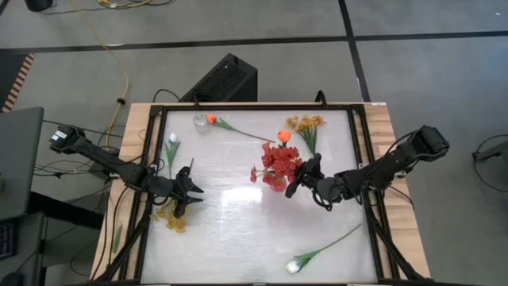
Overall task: Sort flowers into vase by color
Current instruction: Put the bottom orange flower into the violet vase, then put the orange tulip into the violet vase
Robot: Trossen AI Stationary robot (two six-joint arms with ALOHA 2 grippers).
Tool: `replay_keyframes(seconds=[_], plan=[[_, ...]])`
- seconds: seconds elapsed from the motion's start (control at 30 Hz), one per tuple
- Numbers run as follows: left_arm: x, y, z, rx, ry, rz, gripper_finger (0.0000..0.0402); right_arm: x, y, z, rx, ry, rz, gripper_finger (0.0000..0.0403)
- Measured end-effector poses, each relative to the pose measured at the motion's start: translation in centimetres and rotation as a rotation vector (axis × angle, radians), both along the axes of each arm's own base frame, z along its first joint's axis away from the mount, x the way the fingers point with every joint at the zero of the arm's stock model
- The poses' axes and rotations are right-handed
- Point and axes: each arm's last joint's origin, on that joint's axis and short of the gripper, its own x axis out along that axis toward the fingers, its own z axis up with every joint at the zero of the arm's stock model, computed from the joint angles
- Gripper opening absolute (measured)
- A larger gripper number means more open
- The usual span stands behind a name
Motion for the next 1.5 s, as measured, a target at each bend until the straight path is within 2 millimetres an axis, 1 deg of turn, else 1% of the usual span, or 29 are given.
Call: replay_keyframes(seconds=[0.27,0.53,0.67,0.73,0.93,1.07,1.17,1.33,1.4,1.5], plan=[[0.0,0.0,0.0,-0.001,0.000,0.000,0.0146,0.1,0.1,-0.1,-0.025,0.038,0.058,0.0060],[0.0,0.0,0.0,-0.001,0.000,0.001,0.0146,0.0,0.4,0.1,-0.089,0.097,0.149,0.0078],[0.0,0.0,0.0,-0.001,0.000,0.001,0.0146,0.3,0.6,1.0,-0.144,0.120,0.194,0.0089],[0.0,0.0,0.0,-0.001,0.000,0.000,0.0146,0.5,0.6,1.8,-0.160,0.136,0.215,0.0094],[0.0,0.0,0.0,-0.001,0.002,0.000,0.0146,0.0,0.5,3.7,-0.176,0.273,0.235,0.0104],[-0.1,0.0,-0.1,0.004,0.010,0.001,0.0146,-0.7,0.3,4.7,-0.111,0.370,0.261,0.0105],[-0.1,0.0,-0.1,0.007,0.013,0.003,0.0146,-1.4,0.1,5.0,-0.008,0.440,0.315,0.0105],[-0.1,0.1,-0.1,0.020,0.007,0.025,0.0146,-2.2,-0.3,4.6,0.174,0.569,0.356,0.0105],[0.0,0.1,-0.1,0.026,0.003,0.032,0.0146,-2.4,-0.7,4.3,0.242,0.593,0.337,0.0105],[0.0,0.2,-0.1,0.033,-0.001,0.045,0.0146,-2.9,-1.8,3.7,0.356,0.632,0.244,0.0105]])
